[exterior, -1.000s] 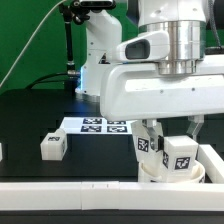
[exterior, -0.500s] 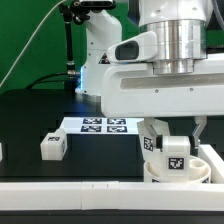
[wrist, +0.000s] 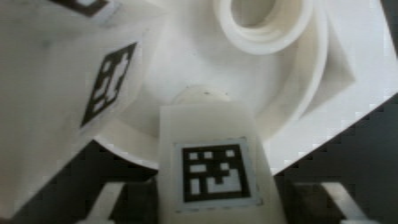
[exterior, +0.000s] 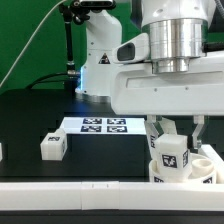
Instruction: Assemble stool
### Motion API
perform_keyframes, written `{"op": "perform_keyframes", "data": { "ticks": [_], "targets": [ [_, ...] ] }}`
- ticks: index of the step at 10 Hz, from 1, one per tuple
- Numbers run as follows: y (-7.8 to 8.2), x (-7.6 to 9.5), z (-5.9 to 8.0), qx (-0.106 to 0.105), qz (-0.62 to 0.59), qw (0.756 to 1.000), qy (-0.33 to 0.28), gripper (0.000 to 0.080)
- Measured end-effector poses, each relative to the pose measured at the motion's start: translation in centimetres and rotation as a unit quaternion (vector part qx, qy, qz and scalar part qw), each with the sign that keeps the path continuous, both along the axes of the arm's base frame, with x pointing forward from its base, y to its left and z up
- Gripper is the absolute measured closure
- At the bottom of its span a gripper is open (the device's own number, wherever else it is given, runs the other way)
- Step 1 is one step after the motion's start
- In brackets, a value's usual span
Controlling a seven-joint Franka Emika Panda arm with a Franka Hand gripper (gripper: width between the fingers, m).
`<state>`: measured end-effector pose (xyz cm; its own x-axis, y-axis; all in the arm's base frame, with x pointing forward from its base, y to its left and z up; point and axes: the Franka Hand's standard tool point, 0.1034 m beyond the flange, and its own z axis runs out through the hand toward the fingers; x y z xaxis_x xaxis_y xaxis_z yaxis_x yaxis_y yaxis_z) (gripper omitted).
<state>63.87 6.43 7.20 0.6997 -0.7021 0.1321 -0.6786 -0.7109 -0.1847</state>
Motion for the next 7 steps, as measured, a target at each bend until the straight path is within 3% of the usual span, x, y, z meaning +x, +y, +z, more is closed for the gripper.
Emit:
{"op": "perform_keyframes", "data": {
  "ticks": [3,7],
  "targets": [
    [-0.4,-0.39,-0.03,0.008,-0.109,0.994,0.005,0.0459],
    [-0.88,-1.02,-0.1,0.029,-0.249,0.968,0.026,0.0456]
  ]
}}
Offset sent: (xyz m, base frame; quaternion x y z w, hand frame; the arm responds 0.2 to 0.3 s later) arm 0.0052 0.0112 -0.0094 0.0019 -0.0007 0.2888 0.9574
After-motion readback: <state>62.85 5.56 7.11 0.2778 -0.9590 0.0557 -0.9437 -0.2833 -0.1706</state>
